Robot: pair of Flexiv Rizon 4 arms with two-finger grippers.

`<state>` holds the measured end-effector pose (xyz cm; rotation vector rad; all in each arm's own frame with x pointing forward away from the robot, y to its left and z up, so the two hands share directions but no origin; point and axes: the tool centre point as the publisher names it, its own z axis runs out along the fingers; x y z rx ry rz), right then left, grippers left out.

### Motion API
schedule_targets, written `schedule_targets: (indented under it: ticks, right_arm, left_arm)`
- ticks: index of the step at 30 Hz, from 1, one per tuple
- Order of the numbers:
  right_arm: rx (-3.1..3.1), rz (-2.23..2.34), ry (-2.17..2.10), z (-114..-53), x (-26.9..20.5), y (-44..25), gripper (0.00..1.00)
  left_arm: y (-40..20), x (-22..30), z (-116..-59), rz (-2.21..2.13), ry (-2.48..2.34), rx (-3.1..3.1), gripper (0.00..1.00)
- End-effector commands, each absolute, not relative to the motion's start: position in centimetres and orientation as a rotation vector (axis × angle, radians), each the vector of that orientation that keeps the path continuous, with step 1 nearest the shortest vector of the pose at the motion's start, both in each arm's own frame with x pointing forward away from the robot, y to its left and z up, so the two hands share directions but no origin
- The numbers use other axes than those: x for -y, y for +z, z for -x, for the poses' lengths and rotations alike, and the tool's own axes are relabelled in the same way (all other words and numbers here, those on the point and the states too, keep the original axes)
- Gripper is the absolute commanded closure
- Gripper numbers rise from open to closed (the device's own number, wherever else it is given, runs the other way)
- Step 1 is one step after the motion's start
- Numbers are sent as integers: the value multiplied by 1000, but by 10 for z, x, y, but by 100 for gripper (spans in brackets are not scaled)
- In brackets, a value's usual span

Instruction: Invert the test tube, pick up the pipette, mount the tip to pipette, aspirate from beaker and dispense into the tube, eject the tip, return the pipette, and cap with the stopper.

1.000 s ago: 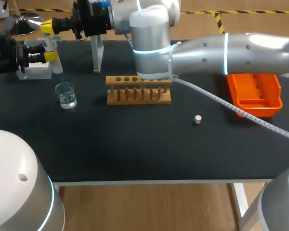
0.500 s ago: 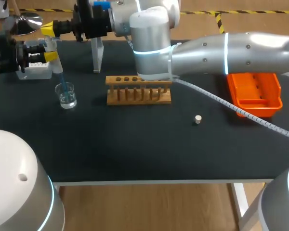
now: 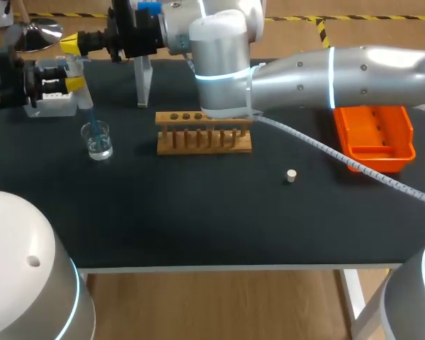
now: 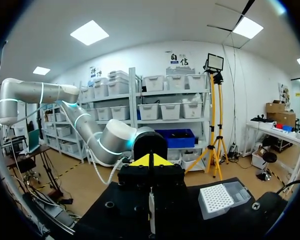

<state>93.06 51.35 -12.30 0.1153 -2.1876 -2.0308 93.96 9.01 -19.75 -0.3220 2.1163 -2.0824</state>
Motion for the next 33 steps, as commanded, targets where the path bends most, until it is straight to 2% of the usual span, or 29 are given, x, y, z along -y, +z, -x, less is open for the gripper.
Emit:
schedule_targets:
  ticks: [1, 27, 33]
  right_arm:
    - [2183, -121, -2030, -931, -513, -129, 100]
    - [2194, -88, -1984, -926, -509, -156, 100]
    - [2188, -103, -2010, -928, -508, -142, 100]
  left_arm:
    - [-196, -91, -941, 315, -2087, -2115, 100]
    - [-196, -91, -941, 315, -2087, -2115, 100]
    - [-196, -91, -941, 315, -2087, -2115, 100]
